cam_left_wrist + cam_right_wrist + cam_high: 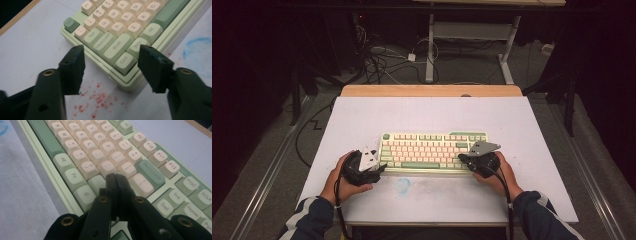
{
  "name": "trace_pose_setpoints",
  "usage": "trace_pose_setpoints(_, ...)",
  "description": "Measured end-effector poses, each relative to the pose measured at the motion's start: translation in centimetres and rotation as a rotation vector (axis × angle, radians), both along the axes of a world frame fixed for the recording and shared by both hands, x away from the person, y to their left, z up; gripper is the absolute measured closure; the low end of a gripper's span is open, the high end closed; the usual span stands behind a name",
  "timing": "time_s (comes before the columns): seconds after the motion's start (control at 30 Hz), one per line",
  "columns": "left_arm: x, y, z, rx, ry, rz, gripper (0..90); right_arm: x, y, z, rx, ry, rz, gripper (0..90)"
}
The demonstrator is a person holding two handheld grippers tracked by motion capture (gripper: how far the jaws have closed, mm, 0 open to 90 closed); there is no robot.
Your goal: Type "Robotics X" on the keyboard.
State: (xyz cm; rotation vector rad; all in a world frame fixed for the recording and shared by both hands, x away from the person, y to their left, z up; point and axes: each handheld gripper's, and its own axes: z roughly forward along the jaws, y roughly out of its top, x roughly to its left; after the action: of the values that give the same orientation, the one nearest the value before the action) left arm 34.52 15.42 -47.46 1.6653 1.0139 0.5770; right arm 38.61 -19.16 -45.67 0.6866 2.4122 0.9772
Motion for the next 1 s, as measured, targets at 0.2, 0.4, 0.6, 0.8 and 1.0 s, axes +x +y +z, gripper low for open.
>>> trace_pose_setpoints(0.2, 1.2, -1.2, 1.2, -0.043, 0.045, -0.04, 73.7, -0.1, -0.1, -0.2, 0.014, -0.005, -0.006, 90.0)
trace_pose_setpoints(0.4, 2.0, -2.2, 1.8, -0.042, 0.058, -0.07, 86.8, -0.1, -0.1, -0.2, 0.014, -0.01, -0.004, 90.0)
trace_pose_setpoints(0.6, 3.0, -3.8, 2.0, -0.021, 0.068, -0.096, 86.8, -0.1, -0.1, -0.3, 0.018, -0.01, -0.005, 90.0)
trace_pose_setpoints(0.8, 4.0, -4.8, 2.2, -0.011, 0.08, -0.102, 86.8, -0.1, -0.2, -0.3, 0.019, -0.012, -0.005, 90.0)
trace_pose_setpoints(1.0, 4.6, -6.0, 2.0, 0.013, 0.101, -0.116, 86.9, -0.2, -0.1, -0.3, 0.019, -0.013, -0.007, 90.0)
